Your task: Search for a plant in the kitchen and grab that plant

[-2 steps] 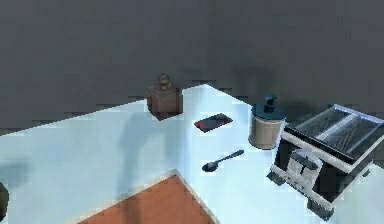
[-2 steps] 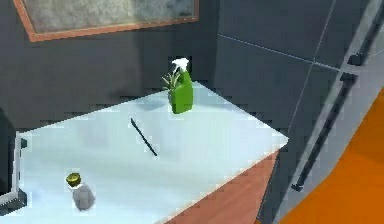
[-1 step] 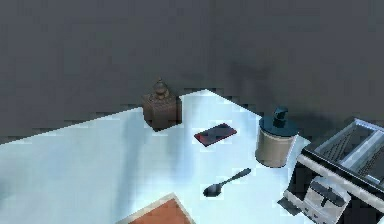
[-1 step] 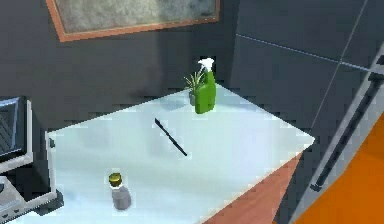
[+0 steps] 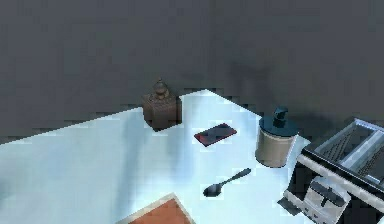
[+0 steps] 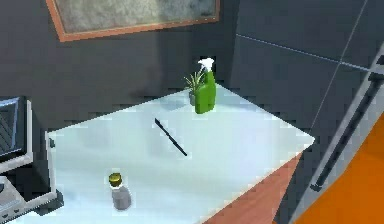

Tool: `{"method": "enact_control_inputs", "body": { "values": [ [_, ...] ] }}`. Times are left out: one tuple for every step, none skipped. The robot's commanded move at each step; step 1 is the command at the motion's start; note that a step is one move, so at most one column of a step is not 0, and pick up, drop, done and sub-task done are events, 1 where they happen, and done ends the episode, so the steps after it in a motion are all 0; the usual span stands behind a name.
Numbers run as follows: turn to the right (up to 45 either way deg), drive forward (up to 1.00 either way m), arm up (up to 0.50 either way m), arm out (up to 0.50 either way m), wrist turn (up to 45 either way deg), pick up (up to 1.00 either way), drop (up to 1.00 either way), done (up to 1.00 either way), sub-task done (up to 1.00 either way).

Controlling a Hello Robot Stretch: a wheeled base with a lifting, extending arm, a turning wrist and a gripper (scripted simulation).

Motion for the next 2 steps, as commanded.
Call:
{"method": "enact_control_inputs", "body": {
  "values": [
    [0.0, 0.0, 0.38, 0.0, 0.0, 0.0, 0.0, 0.0, 0.0],
    [0.0, 0.0, 0.0, 0.5, 0.0, 0.0, 0.0, 0.0, 0.0]
  ]
}}
